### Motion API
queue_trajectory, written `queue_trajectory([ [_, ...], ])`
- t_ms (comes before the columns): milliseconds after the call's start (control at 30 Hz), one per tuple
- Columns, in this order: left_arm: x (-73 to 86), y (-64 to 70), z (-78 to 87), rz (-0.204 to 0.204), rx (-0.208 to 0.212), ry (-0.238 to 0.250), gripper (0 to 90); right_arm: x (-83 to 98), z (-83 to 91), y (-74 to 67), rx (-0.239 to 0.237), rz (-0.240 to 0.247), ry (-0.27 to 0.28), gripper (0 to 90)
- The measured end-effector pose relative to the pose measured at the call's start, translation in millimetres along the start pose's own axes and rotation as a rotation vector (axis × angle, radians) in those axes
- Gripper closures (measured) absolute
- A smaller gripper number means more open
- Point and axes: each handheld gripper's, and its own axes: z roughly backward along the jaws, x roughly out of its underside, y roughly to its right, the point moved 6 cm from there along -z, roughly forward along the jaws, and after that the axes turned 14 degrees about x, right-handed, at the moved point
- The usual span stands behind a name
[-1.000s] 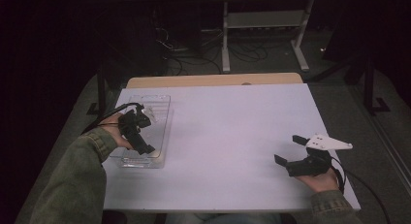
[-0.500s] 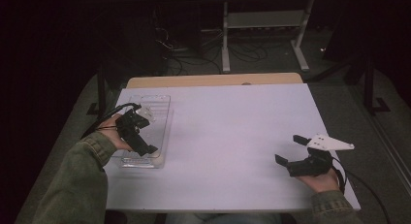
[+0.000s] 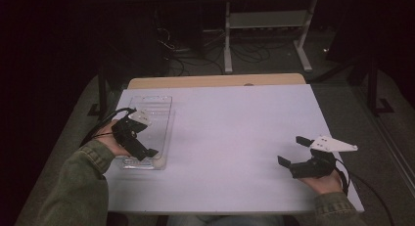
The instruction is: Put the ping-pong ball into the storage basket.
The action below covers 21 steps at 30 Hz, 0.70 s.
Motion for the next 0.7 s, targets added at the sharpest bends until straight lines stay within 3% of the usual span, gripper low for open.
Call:
queue_trajectory([
  [700,23.6,8.0,3.5,0.008,-0.041,0.129,0.0,-0.1,0.5,0.2,0.003,-0.001,0.003,0.0],
])
